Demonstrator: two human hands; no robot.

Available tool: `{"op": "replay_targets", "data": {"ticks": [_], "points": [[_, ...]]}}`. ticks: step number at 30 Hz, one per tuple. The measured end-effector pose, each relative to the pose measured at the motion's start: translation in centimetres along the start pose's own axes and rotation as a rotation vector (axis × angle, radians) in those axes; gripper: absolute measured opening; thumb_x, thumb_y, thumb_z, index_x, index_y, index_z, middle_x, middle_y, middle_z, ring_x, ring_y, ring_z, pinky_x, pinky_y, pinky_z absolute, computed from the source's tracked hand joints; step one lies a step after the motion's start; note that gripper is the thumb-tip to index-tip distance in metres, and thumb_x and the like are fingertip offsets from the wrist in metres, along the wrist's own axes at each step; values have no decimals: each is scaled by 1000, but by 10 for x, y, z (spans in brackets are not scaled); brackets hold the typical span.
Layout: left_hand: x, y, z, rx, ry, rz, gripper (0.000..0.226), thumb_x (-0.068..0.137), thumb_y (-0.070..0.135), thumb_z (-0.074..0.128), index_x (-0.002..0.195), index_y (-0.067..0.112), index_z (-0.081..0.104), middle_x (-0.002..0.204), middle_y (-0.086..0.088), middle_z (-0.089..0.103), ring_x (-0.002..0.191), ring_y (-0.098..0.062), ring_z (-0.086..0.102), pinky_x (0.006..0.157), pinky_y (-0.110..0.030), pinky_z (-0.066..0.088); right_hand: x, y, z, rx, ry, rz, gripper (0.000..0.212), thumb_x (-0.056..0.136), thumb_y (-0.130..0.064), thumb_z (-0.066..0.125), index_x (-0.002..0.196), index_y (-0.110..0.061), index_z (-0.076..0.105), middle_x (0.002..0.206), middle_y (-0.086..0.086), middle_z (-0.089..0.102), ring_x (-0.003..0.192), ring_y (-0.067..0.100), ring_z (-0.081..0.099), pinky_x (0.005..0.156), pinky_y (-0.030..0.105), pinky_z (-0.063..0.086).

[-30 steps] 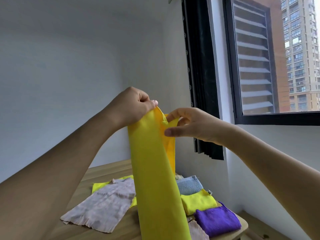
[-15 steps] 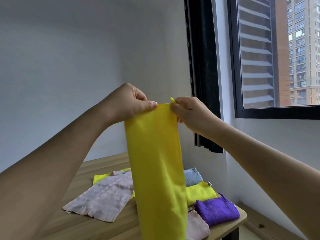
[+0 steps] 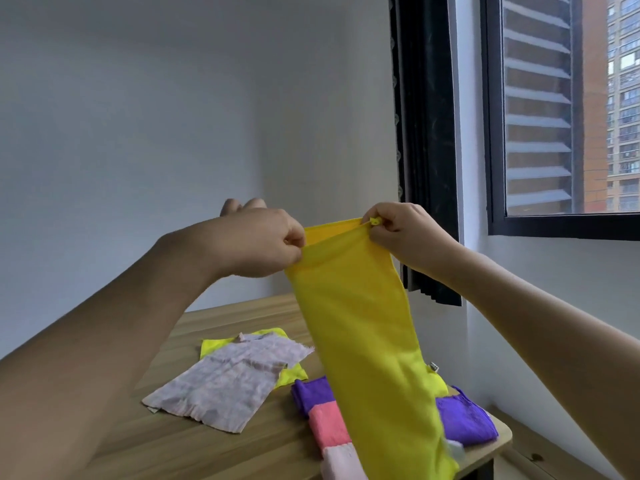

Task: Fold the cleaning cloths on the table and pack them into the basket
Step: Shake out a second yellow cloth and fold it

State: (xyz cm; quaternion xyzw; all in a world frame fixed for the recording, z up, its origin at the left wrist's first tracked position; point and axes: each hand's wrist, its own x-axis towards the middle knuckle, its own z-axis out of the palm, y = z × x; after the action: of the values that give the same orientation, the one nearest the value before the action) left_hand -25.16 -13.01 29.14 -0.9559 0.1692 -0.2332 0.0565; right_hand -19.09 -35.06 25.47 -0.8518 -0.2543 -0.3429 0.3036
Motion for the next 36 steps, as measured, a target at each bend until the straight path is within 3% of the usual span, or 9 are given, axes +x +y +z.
{"op": "replay_targets", "data": {"ticks": [4, 8, 13, 20, 24, 27, 31, 34, 36], "points": [[-7, 0, 12, 193, 258, -42, 25, 94, 30, 36, 94, 25, 61, 103, 3, 58, 101, -23, 38, 85, -40, 28, 1, 1, 8, 78, 33, -31, 21, 91, -7, 49, 99, -13, 68, 69, -4, 58, 60, 11, 51, 61, 33, 47], [-11, -9, 24, 213, 531, -110, 11, 88, 26, 41, 83, 19, 46, 80, -1, 57, 89, -25, 38, 79, -39, 28, 3, -3, 18, 309, -46, -16, 21, 96, -8, 50, 97, 6, 65, 89, 24, 67, 79, 29, 65, 84, 43, 56], [-13, -22, 39, 270, 618, -197, 9, 80, 19, 48, 77, 16, 39, 66, -1, 43, 87, -28, 39, 78, -41, 29, 4, -12, 37, 525, -131, -10, 24, 98, -5, 47, 99, 14, 61, 90, 26, 63, 80, 20, 63, 80, 32, 57], [-8, -42, 67, 316, 574, -314, 22, 76, 15, 47, 64, 15, 29, 72, -2, 41, 83, -26, 26, 75, -39, 23, 13, -16, 73, 564, -110, -14, 18, 90, 1, 58, 101, -8, 70, 85, 19, 70, 74, 23, 66, 76, 34, 60], [2, -59, 93, 226, 499, -363, 11, 82, 12, 43, 91, 12, 37, 74, -5, 44, 78, -27, 33, 71, -38, 26, 19, 2, 100, 523, -205, 47, 32, 89, -3, 63, 120, -12, 63, 75, 18, 69, 69, 29, 68, 76, 34, 59], [13, -69, 118, 224, 395, -372, 7, 83, 10, 40, 87, 15, 37, 89, -9, 52, 83, -30, 44, 71, -37, 28, 26, 15, 126, 403, -279, 94, 14, 89, -6, 63, 101, -9, 69, 80, 20, 72, 73, 32, 71, 77, 41, 60], [32, -93, 153, 235, 265, -393, 4, 81, 9, 42, 80, 12, 41, 103, -14, 48, 86, -30, 43, 78, -38, 34, 41, 26, 164, 277, -262, 142, 3, 88, -10, 64, 88, -12, 66, 75, 12, 73, 72, 26, 71, 77, 44, 59], [44, -112, 160, 235, 259, -410, 10, 81, 7, 43, 88, 5, 50, 108, -18, 47, 92, -34, 48, 76, -40, 37, 57, 26, 177, 180, -187, 117, 6, 86, -16, 66, 82, -19, 64, 72, 2, 71, 64, 13, 65, 73, 34, 57], [48, -120, 152, 241, 355, -417, 16, 80, 6, 45, 92, 1, 54, 108, -20, 47, 93, -38, 49, 70, -39, 34, 68, 20, 175, 201, -72, 115, 11, 84, -18, 69, 79, -24, 61, 74, 2, 68, 66, 13, 61, 67, 27, 49]]}}
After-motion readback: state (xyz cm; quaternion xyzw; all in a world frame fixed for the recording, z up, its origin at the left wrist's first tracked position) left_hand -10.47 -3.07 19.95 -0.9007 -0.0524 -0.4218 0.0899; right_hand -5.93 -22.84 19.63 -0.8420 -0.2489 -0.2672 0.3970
